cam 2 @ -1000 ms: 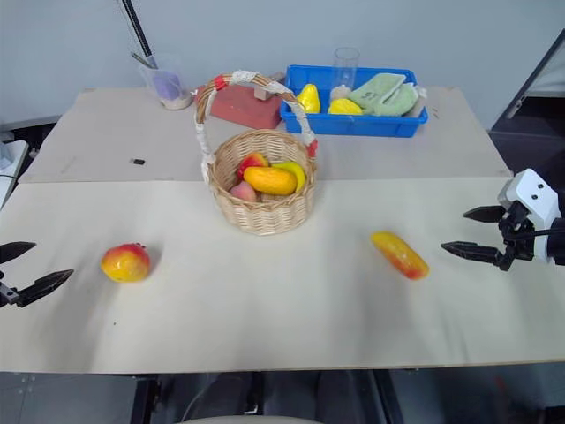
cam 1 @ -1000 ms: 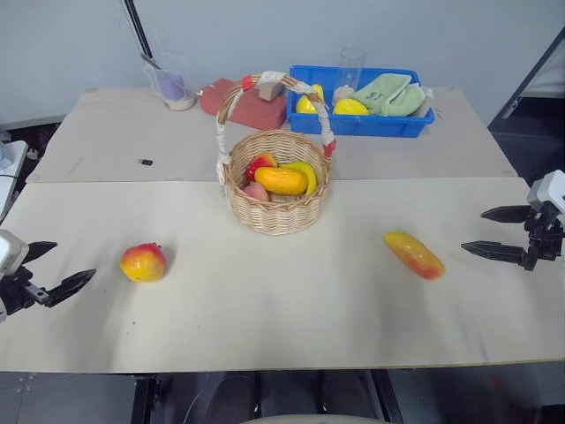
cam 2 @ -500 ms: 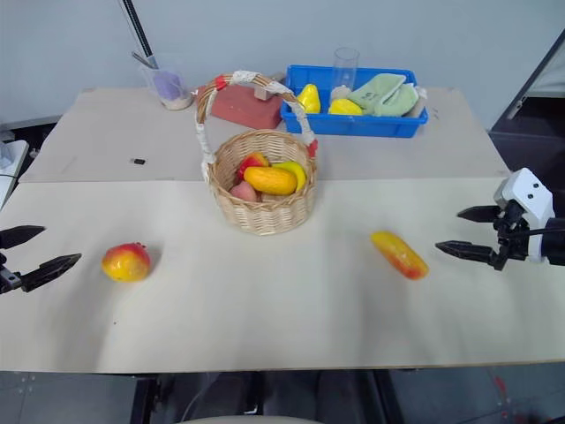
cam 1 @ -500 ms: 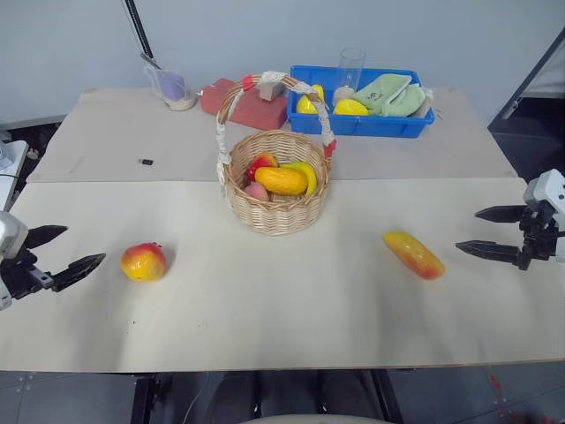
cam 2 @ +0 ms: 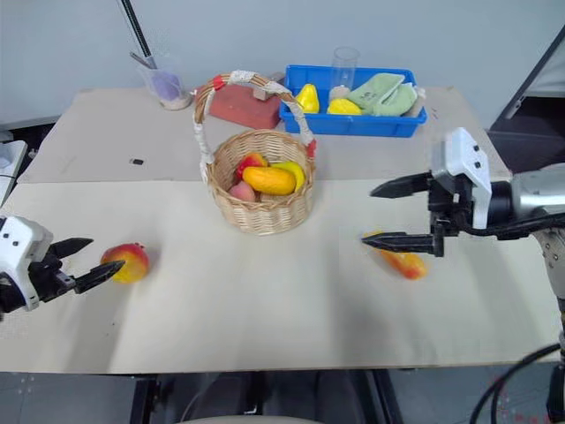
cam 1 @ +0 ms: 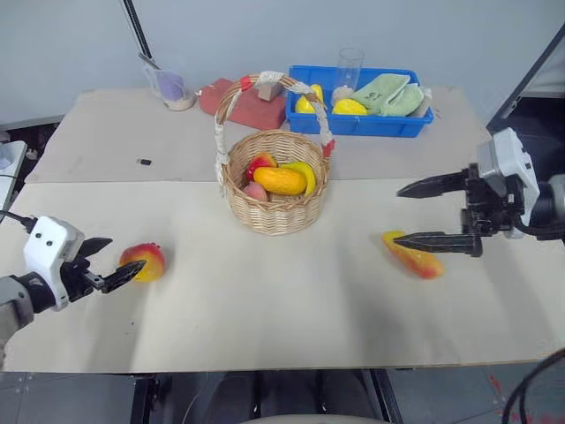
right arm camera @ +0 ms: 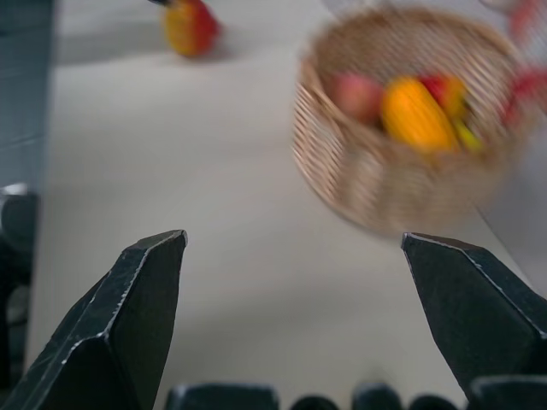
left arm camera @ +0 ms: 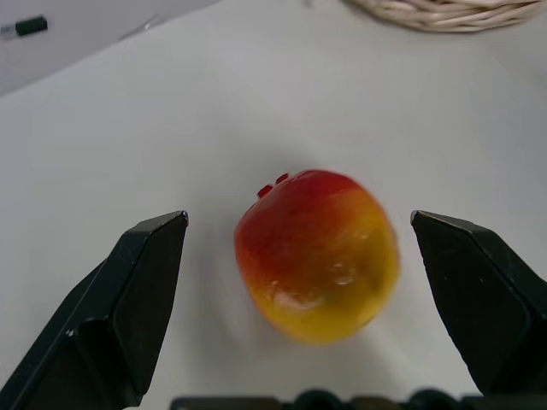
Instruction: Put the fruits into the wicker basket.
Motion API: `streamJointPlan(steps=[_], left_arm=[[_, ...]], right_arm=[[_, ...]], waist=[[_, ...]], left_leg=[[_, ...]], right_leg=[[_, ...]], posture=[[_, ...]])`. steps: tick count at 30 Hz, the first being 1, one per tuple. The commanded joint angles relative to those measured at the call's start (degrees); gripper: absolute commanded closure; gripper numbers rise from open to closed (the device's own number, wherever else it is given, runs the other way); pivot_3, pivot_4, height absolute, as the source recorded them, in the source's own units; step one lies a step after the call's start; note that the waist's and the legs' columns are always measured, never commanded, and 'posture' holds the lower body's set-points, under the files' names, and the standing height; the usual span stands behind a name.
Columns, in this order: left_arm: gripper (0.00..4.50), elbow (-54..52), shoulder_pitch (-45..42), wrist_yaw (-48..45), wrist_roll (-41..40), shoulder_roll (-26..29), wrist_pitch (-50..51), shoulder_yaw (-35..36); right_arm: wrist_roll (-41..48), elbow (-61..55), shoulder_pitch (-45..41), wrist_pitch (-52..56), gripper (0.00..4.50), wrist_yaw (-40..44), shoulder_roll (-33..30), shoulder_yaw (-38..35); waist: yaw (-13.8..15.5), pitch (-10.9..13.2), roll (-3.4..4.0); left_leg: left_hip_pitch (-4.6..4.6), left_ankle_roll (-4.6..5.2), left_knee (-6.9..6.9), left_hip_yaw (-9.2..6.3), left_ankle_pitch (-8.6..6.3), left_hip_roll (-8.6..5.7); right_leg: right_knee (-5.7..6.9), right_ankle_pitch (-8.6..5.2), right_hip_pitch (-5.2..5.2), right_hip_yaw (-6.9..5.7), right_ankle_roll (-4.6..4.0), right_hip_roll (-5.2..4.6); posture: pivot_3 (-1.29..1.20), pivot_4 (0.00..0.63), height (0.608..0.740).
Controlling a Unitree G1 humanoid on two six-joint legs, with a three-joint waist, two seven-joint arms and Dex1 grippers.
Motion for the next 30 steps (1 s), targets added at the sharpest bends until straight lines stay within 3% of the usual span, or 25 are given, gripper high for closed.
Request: streamJointPlan(steps=[1, 12, 17, 21, 26, 30], left_arm=[[0.0, 0.2, -2.3, 2.7, 0.5, -1.4, 0.3, -1.6], [0.0, 6.6, -9.3, 8.9, 3.9, -7.1, -1.5, -8.3], [1.5, 7.1, -10.8, 8.6, 3.8, -7.5, -2.6, -8.9], [1.5, 5.8, -10.9, 7.3, 3.0, -7.4, -3.3, -8.7], [1.5, -8.1, -13.3, 3.8, -8.2, -7.6, 2.2, -8.3], [1.5, -12.2, -24.9, 6.1, -10.7, -8.7, 6.3, -14.9]], right_arm=[[1.9, -2.4, -2.9, 2.0, 0.04, -1.3, 0.7, 0.5], [3.7, -4.5, -7.1, 3.9, 0.04, -4.6, 5.6, 2.5], [3.7, -4.5, -7.0, 3.7, 0.0, -5.3, 5.9, 2.1], [3.7, -4.7, -6.4, 3.5, 0.0, -5.5, 5.7, 1.7], [4.4, -5.1, -5.6, 4.3, 0.0, -7.2, 4.7, -1.1], [7.6, -7.2, -5.5, 6.4, 0.0, -9.6, 5.4, -3.7]], waist=[[0.3, 0.0, -0.02], [0.5, 0.0, -0.04], [0.5, 0.0, -0.04], [0.5, 0.0, -0.04], [0.9, 0.0, -0.05], [1.3, 0.0, -0.05]], left_leg=[[-0.03, 0.0, 0.0, 0.0, 0.0, -0.02], [-0.09, -0.01, 0.01, -0.01, 0.01, -0.07], [-0.08, -0.01, 0.01, 0.0, 0.01, -0.07], [-0.08, -0.01, 0.01, 0.0, 0.01, -0.07], [-0.15, -0.01, 0.01, -0.03, 0.01, -0.09], [-0.12, -0.05, 0.03, -0.04, 0.03, -0.17]], right_leg=[[0.0, 0.0, -0.02, -0.01, 0.0, -0.03], [0.05, 0.01, -0.07, -0.02, 0.01, -0.1], [0.06, 0.01, -0.09, -0.02, 0.01, -0.11], [0.06, 0.01, -0.08, -0.02, 0.01, -0.12], [0.03, 0.02, -0.1, -0.06, 0.01, -0.23], [0.04, 0.02, -0.05, -0.08, 0.03, -0.27]], posture=[[0.0, 0.15, 0.74], [0.0, 0.15, 0.74], [0.0, 0.15, 0.74], [0.0, 0.15, 0.74], [0.0, 0.15, 0.74], [0.0, 0.15, 0.74]])
